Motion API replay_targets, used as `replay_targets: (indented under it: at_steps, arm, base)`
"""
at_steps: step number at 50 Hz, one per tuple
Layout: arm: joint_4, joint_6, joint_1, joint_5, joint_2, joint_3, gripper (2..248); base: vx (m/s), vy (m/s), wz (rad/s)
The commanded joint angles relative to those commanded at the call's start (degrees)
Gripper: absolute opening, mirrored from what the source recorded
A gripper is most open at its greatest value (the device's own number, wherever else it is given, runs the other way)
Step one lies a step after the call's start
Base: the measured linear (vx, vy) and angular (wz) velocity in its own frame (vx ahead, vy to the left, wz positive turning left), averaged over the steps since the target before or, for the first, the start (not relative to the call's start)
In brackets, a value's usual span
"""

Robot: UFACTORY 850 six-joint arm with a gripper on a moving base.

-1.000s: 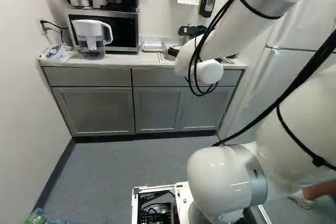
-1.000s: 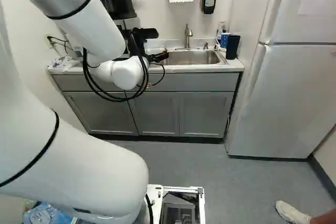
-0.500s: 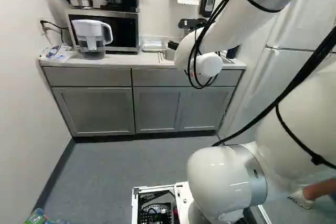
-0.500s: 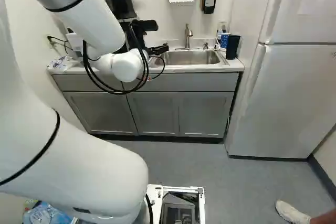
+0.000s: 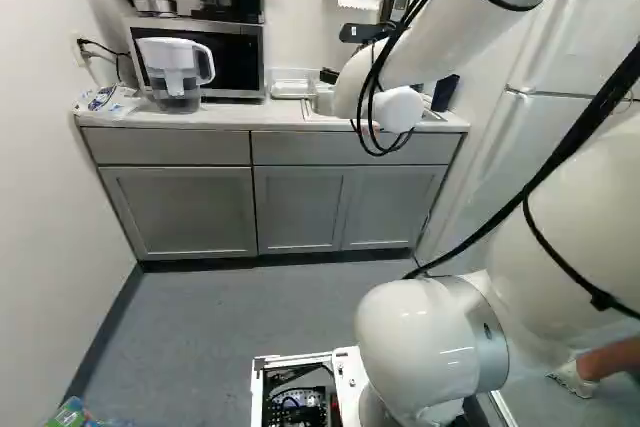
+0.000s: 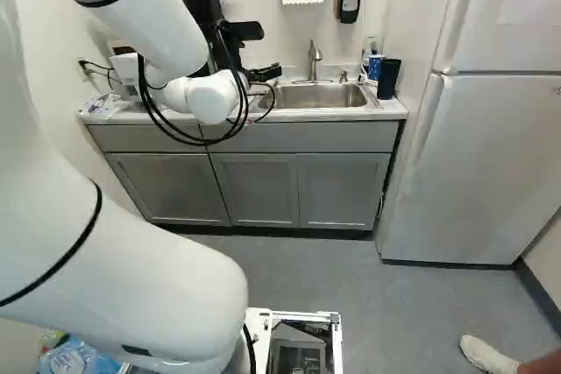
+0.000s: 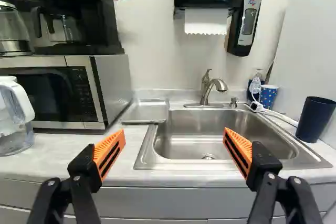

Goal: Rinse the cup and place it in the tray

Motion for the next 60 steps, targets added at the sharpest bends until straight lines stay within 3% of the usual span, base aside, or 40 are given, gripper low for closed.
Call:
replay_targets:
  at_steps: [60]
  arm:
    - [0.0,0.0,0.0,-3.8,-2.19,-9.3,247]
  base:
    - [0.0,0.0,0.0]
